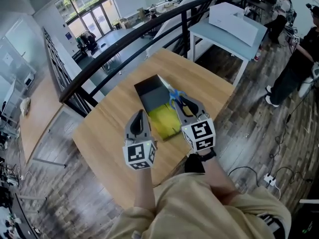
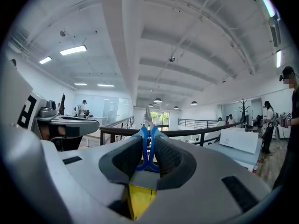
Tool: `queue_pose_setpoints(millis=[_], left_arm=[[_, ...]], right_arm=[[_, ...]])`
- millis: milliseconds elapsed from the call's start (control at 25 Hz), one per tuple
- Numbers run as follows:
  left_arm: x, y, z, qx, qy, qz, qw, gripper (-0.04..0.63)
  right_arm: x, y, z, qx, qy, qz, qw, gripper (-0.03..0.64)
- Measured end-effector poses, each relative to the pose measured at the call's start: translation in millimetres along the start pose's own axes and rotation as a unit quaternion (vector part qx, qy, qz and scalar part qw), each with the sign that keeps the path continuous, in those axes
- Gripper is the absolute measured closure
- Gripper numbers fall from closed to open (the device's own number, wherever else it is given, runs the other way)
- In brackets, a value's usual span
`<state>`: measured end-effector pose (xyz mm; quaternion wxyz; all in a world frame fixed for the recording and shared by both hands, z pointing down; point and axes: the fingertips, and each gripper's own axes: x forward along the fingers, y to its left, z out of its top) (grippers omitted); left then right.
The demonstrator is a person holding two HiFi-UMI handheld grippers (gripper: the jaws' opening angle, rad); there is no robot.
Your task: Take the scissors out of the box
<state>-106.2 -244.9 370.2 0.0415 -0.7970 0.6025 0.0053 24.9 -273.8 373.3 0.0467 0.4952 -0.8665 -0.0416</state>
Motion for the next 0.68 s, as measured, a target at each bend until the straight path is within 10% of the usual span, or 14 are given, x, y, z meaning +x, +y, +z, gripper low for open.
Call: queue_pose_setpoints(millis=[680], left_arm=[[25.4,2.1,-11.6,-0.012,0.008,-0.002,0.9999,0.584]], right_arm=[[16.4,-15.5,-7.0,-0.011,0.013,0.000,1.000,0.531]])
